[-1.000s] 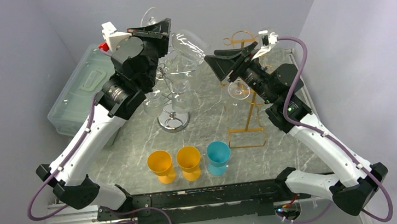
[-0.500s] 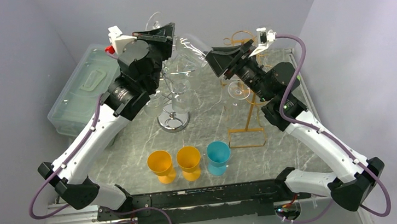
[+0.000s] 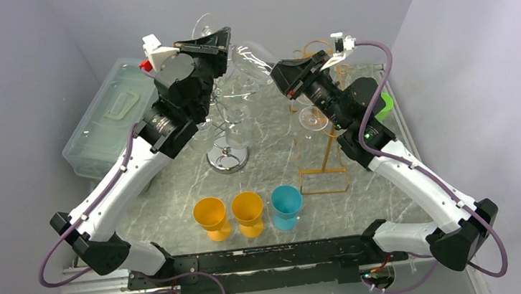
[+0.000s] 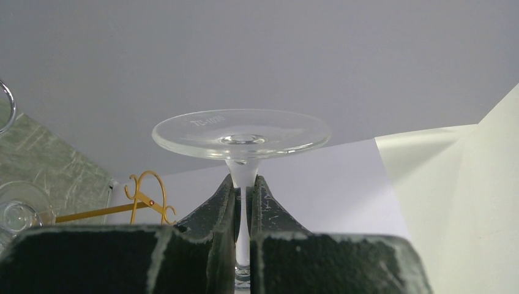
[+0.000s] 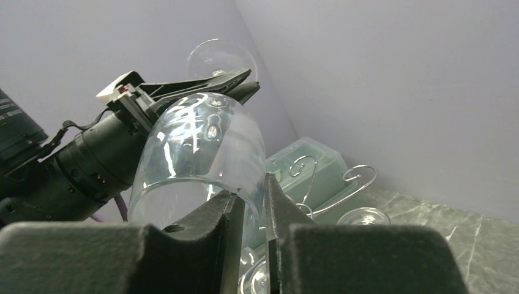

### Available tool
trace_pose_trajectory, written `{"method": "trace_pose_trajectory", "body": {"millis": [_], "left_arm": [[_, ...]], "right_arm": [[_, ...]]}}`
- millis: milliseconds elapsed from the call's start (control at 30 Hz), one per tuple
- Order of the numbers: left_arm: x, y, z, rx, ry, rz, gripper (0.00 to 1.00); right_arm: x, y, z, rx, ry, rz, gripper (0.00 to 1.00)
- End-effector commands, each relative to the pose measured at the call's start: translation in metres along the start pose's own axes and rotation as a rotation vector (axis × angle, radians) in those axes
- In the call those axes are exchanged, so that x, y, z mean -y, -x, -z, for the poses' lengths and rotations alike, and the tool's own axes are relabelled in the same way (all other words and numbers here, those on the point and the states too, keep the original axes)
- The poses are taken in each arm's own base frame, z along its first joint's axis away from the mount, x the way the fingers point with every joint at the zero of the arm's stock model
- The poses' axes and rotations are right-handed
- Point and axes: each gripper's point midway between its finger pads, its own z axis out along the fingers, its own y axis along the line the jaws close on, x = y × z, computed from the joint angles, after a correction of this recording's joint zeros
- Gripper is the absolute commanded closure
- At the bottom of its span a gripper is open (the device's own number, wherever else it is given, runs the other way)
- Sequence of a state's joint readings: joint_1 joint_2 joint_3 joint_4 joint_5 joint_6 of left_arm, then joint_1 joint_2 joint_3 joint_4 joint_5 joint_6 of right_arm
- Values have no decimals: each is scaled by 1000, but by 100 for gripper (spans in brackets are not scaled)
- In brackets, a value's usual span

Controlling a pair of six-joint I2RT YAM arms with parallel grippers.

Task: Take the wine glass off the wine glass rack
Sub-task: Place the wine glass at the center of the board.

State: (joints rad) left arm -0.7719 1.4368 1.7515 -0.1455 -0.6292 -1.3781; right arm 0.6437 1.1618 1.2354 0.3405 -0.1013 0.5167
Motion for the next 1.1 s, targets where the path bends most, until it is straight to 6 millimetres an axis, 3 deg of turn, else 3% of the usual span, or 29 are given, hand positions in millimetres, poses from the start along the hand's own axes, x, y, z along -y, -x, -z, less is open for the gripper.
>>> {"method": "trace_pose_trajectory", "body": {"millis": [0, 67, 200, 300, 500, 667, 700, 1067], "left_arm": [[33, 11, 14, -8, -96, 77, 100], [34, 9, 14, -16, -103, 76, 100], [33, 6, 14, -31, -104, 53, 98], [32, 2, 15, -46, -111, 13, 83], [32, -3, 18, -79, -141, -96, 39], [29, -4, 23, -102, -145, -161, 14], [28, -4, 25, -106, -145, -179, 4], [25, 6, 47, -148, -173, -470, 1]], "right_arm": [[-20, 36, -4, 100, 46, -14, 90], [-20, 36, -4, 97, 42, -23, 100], [-22, 38, -3, 103, 44, -43, 100], [-23, 44, 0, 121, 36, -52, 100], [-20, 65, 8, 182, -13, -43, 100], [-12, 85, 14, 247, -85, -20, 100], [-11, 89, 16, 255, -101, -12, 100], [32, 127, 34, 338, -409, 103, 100]]}}
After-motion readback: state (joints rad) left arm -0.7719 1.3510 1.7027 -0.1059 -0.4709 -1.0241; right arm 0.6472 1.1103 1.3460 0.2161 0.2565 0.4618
